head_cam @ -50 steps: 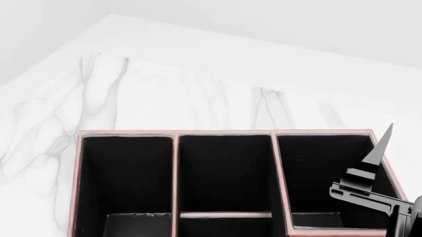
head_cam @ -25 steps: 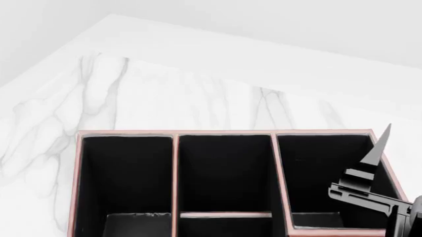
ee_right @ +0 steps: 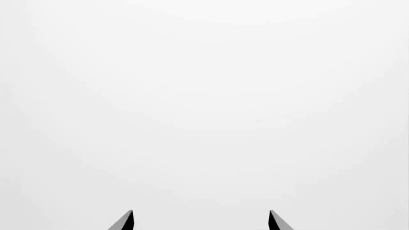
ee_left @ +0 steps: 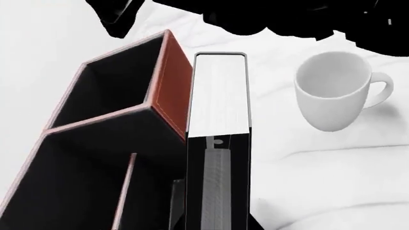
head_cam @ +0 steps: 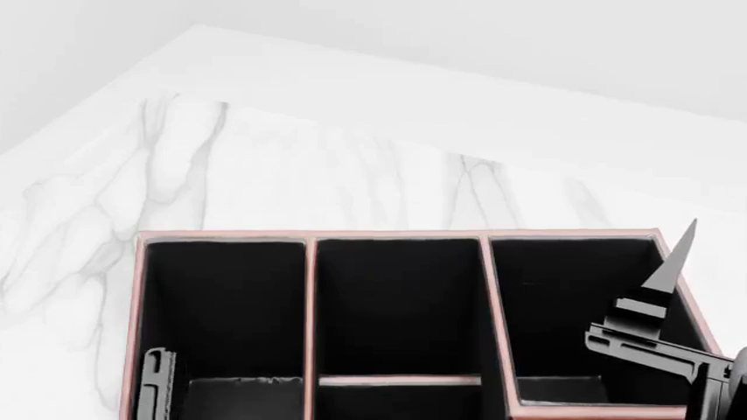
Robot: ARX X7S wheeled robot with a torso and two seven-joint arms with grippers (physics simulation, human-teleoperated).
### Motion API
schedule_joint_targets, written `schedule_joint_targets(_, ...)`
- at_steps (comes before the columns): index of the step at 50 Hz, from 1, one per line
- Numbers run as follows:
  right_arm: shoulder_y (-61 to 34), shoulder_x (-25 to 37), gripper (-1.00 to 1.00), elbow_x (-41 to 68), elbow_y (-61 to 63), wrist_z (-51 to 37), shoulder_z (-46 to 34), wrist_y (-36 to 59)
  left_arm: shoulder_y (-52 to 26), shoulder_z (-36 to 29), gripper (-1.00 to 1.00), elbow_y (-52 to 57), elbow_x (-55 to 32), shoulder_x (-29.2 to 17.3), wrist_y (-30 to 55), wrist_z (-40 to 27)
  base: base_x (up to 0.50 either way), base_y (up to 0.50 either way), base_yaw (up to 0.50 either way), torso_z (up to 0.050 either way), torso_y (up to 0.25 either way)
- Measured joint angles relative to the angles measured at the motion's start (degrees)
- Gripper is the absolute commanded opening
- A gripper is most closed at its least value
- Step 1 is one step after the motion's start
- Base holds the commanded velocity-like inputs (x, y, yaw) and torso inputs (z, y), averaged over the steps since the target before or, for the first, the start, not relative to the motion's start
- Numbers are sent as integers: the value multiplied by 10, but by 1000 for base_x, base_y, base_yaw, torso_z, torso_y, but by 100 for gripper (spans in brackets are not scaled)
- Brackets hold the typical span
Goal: Pick up the book and place it in the front compartment of the caddy.
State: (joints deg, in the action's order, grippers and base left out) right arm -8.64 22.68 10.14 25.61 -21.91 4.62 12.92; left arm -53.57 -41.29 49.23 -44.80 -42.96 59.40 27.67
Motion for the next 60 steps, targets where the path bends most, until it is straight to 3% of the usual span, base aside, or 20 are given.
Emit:
schedule_joint_targets(21, -1, 2, 100, -1, -5, -3, -3, -2, -84, 52, -100, -36, -64, 18, 25, 20, 0, 0, 0, 0, 1)
schedule_joint_targets(36, -4, 4, 100, 0, -11, -6, -2, -3, -123, 31, -100, -82, 0, 24, -26, 49, 0, 0, 0, 0, 1)
schedule_joint_targets(60, -4, 7, 100, -5, -17, -12, -4, -7, -156, -54, -100, -179, 156, 36, -143, 73, 0, 0, 0, 0, 1)
